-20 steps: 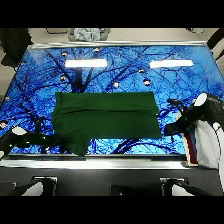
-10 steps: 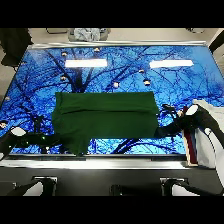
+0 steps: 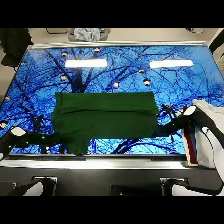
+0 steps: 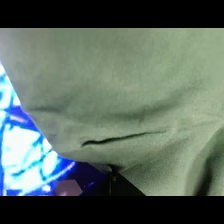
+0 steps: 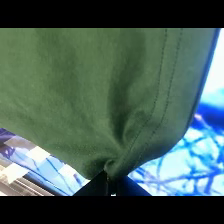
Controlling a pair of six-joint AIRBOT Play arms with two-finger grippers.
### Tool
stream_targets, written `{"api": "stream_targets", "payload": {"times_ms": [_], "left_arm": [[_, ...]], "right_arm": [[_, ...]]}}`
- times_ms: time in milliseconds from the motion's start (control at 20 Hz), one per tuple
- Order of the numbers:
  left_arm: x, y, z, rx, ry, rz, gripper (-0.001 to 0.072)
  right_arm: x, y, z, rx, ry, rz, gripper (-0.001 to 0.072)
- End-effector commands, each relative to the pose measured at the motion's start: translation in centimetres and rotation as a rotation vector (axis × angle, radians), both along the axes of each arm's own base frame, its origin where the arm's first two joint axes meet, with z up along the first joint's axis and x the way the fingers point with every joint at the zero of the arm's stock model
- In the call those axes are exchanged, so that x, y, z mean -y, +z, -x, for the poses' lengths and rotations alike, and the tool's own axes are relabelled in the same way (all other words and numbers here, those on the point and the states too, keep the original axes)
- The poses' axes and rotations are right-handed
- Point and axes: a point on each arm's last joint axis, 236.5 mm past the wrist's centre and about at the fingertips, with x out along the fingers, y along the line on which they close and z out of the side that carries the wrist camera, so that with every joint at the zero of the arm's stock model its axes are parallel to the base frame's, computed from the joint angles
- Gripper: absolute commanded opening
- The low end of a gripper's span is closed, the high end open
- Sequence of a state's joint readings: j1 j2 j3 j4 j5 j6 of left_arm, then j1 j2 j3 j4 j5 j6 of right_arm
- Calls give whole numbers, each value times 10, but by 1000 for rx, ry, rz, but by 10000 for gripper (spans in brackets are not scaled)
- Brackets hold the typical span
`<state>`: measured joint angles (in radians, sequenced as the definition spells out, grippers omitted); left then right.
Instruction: Fold the shirts.
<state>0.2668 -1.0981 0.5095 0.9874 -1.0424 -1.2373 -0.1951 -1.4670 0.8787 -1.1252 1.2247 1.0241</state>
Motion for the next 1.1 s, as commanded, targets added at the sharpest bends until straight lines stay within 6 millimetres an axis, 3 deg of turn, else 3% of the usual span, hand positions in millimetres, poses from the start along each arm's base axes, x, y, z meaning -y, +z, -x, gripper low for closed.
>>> {"api": "stream_targets", "payload": {"times_ms": [0,100,300,450,600,750,900,1050], "left_arm": [[-1,7,-7,34,-26,-7,23],[-4,38,-27,123,-52,-23,21],[-22,129,-84,363,10,-91,17],[-33,156,-123,424,19,-108,17],[-43,144,-166,393,17,-95,17],[-50,118,-213,349,6,-79,18],[-50,86,-247,289,18,-45,19],[-40,45,-253,187,-11,-4,21]], "right_arm": [[3,3,-7,44,49,9,38],[6,28,-21,140,129,14,38],[22,100,-82,379,133,102,37],[27,124,-137,497,163,216,37],[27,120,-196,552,142,297,37],[13,93,-234,530,115,262,38],[5,65,-251,506,80,219,39],[-7,37,-250,449,42,160,40]]}}
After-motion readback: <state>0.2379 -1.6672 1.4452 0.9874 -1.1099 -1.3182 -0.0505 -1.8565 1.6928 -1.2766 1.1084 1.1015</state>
